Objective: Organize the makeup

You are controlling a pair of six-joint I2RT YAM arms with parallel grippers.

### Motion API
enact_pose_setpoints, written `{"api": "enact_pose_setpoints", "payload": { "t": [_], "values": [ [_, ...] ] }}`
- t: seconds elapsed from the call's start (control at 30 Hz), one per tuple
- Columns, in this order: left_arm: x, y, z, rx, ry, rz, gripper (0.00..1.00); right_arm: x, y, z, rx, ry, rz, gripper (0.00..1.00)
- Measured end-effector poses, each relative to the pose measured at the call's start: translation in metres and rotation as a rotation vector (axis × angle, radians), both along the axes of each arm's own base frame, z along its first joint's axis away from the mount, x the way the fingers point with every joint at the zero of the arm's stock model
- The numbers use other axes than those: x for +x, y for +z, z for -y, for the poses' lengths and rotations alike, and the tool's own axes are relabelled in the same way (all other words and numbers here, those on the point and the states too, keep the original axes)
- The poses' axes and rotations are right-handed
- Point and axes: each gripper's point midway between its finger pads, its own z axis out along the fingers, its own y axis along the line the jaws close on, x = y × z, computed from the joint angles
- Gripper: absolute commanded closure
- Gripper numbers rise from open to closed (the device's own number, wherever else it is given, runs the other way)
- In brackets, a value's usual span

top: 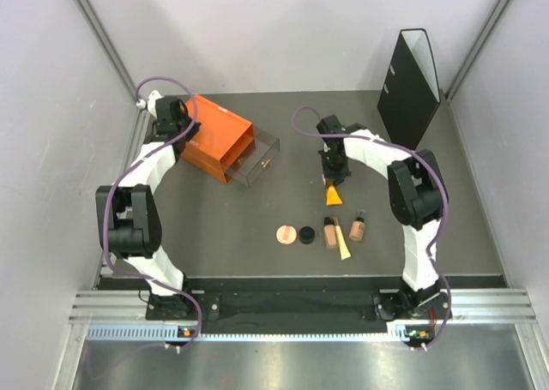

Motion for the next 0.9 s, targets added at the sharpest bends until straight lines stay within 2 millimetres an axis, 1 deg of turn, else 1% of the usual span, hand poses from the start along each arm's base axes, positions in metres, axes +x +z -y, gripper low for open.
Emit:
{"api": "enact_pose_setpoints", "payload": {
  "t": [0.07,0.13,0.2,0.23,0.33,0.4,0.47,0.57,0.73,0.9],
  "values": [
    [0.000,0.000,0.000,0.000,0.000,0.000,1.00,0.013,0.009,-0.010,0.030,0.004,0.027,0.99],
    [0.000,0.000,0.000,0.000,0.000,0.000,1.00,0.029,0.027,-0.022,0.073,0.010,0.067,0.99],
    [0.000,0.000,0.000,0.000,0.000,0.000,1.00,0.046,0.053,-0.034,0.125,0.018,0.127,0.99],
    [0.000,0.000,0.000,0.000,0.000,0.000,1.00,0.057,0.072,-0.042,0.158,0.022,0.172,0.99],
    [0.001,0.000,0.000,-0.001,-0.001,0.000,1.00,0.080,0.116,-0.060,0.240,0.030,0.271,0.99],
    [0.002,0.000,0.001,-0.002,-0.003,0.000,1.00,0.089,0.142,-0.070,0.297,0.032,0.323,0.99],
    [0.002,0.000,0.001,-0.002,-0.003,0.000,1.00,0.095,0.163,-0.080,0.358,0.028,0.354,0.99],
    [0.002,0.000,0.001,-0.003,-0.004,0.002,1.00,0.097,0.177,-0.095,0.449,0.015,0.361,1.00],
    [0.003,0.000,0.001,-0.003,-0.004,0.002,1.00,0.090,0.189,-0.121,0.584,-0.003,0.320,1.00],
    [0.004,0.000,0.001,-0.004,-0.006,0.002,1.00,0.086,0.205,-0.158,0.727,0.005,0.309,1.00]
  ]
}}
